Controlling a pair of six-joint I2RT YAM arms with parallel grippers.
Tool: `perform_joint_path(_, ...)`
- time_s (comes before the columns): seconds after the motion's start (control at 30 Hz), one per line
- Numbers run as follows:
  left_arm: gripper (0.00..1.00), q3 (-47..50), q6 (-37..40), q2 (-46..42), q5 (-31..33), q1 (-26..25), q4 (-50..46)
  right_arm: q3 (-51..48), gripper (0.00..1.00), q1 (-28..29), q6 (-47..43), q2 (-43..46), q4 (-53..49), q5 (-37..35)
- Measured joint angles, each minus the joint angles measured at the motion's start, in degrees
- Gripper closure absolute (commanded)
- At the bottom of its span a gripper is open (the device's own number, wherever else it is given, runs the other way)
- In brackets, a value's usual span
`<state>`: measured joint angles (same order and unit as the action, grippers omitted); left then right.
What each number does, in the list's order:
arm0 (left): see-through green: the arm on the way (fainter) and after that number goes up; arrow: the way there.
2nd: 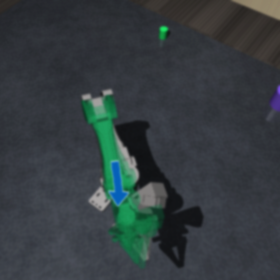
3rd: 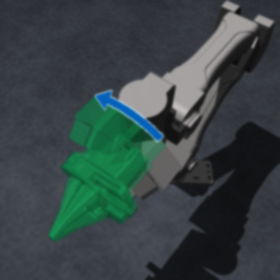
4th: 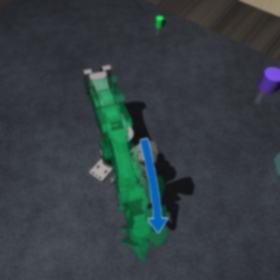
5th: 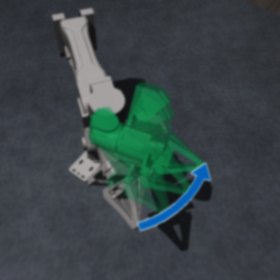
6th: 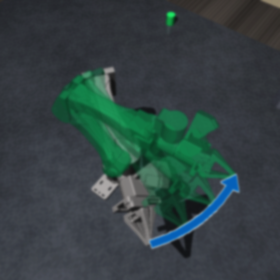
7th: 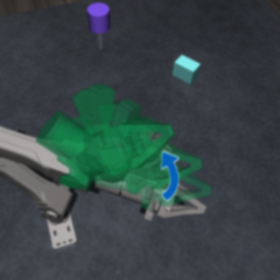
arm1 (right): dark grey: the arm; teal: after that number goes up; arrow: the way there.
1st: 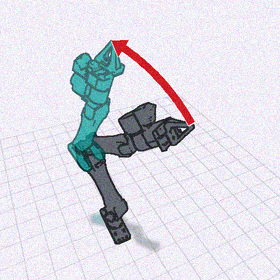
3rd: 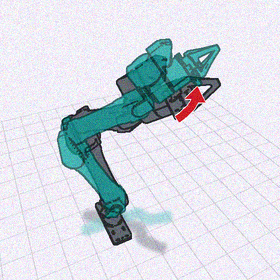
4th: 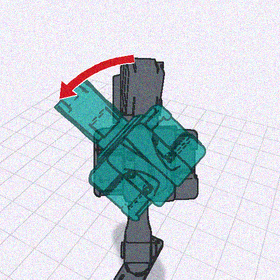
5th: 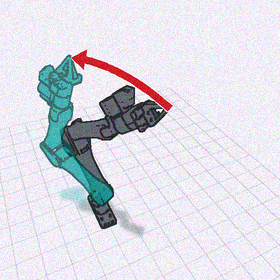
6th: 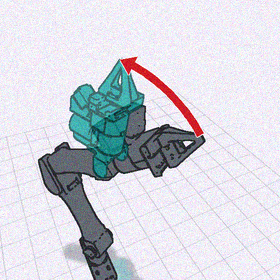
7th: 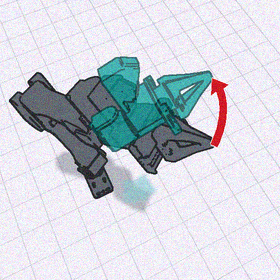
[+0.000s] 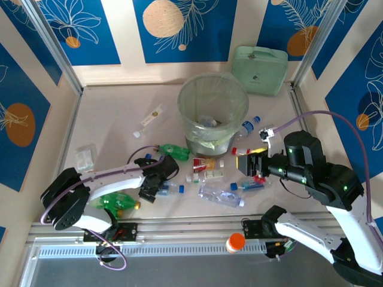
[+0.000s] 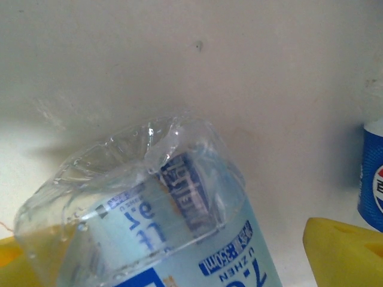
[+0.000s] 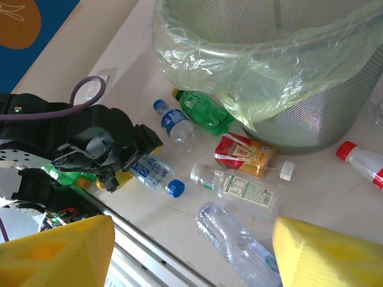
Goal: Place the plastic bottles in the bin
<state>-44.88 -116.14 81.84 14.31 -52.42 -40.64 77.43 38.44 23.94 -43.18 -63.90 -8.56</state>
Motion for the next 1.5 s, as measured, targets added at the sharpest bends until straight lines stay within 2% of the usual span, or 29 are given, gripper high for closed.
perform_joint_path(0.27, 0.32, 0.0, 0.42, 1.11, -0.33, 0.0, 1.33, -0.31, 0.3, -0.31, -0.22, 0.0, 0.0, 0.0)
perform_joint_path(0.57, 0.47, 0.07, 1.18, 0.44, 0.76, 0.02, 2.12, -0.31, 0.3, -0.33, -0.57, 0.0, 0.0, 0.0)
perform_joint_path(1.0, 0.56, 0.66, 4.83, -6.86, 4.37, 1.29, 0.26, -0.31, 0.3, -0.63, -0.61, -0.28, 0.02, 0.0)
perform_joint_path(1.17, 0.57, -0.42, 10.43, -12.26, 7.34, 2.45, -1.99, 0.15, 0.3, -0.7, -1.51, -1.66, -0.02, 0.07)
perform_joint_path(1.3, 0.56, -0.48, 19.45, -19.47, 10.05, 2.6, 0.33, 1.33, 0.3, -1.01, -2.14, -3.93, 0.11, 1.27)
perform_joint_path(1.5, 0.54, 7.15, 36.85, -33.14, 10.12, 3.1, 18.8, 3.28, 0.29, -1.73, -2.8, -9.44, 0.94, 7.39)
